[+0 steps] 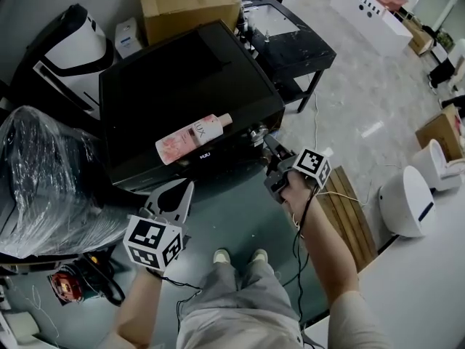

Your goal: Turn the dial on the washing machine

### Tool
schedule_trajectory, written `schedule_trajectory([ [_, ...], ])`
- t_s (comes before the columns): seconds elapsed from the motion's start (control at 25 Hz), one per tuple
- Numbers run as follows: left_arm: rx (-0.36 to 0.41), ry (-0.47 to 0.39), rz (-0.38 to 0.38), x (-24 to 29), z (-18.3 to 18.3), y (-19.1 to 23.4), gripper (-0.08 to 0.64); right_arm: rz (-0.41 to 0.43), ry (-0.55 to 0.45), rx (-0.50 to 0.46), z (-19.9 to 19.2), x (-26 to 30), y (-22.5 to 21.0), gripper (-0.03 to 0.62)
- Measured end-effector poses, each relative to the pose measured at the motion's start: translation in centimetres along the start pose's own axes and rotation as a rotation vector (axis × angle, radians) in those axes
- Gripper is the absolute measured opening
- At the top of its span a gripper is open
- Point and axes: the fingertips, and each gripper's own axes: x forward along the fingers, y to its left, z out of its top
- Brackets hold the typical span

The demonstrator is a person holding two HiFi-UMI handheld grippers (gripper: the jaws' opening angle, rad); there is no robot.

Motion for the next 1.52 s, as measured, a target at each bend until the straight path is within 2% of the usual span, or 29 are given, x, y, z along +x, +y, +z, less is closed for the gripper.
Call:
schedule_trajectory([
  [0.36, -0.030, 0.033, 0.026, 0.3, -1.9, 1.7, 0.018, -0.031, 0.019, 0.043, 0.0, 3.1, -3.0, 0.268],
  [0.52, -0.036, 0.048, 0.039, 0.4, -2.4, 2.8, 0.018, 0.003, 0.023, 0.067, 0.0, 3.4, -3.3, 0.276],
  [0.6, -0.035, 0.055, 0.039, 0.5, -2.6, 2.9, 0.018, 0.020, 0.029, 0.036, 0.0, 3.5, -2.9, 0.266],
  [0.68, -0.037, 0.059, 0.035, 0.7, -2.7, 2.8, 0.018, 0.023, 0.040, -0.067, 0.2, 3.6, -2.2, 0.221],
  [0.84, -0.032, 0.067, 0.017, 1.1, -2.8, 2.2, 0.018, -0.017, 0.070, -0.343, 0.6, 3.6, -1.1, 0.177],
  [0.92, -0.031, 0.074, 0.010, 1.1, -2.9, 1.9, 0.018, -0.036, 0.096, -0.492, 0.6, 3.6, -1.0, 0.175],
  [1.04, -0.032, 0.083, 0.002, 1.1, -3.3, 1.7, 0.018, -0.055, 0.143, -0.736, 0.2, 3.8, -0.5, 0.206],
  [1.24, -0.043, 0.098, 0.006, 1.0, -4.0, 1.7, 0.018, -0.111, 0.187, -0.997, -0.4, 4.0, -0.3, 0.207],
  [1.32, -0.048, 0.097, 0.007, 1.0, -3.9, 1.7, 0.018, -0.129, 0.204, -1.055, -0.5, 4.0, -0.3, 0.207],
  [1.4, -0.050, 0.093, 0.007, 0.8, -3.6, 1.6, 0.018, -0.128, 0.213, -1.038, -0.6, 3.8, -0.2, 0.222],
  [1.44, -0.052, 0.091, 0.007, 0.7, -3.3, 1.6, 0.018, -0.128, 0.213, -1.019, -0.5, 3.6, -0.2, 0.258],
  [1.52, -0.054, 0.089, 0.010, 0.3, -2.9, 1.6, 0.018, -0.131, 0.206, -0.979, -0.3, 3.0, -0.1, 0.264],
])
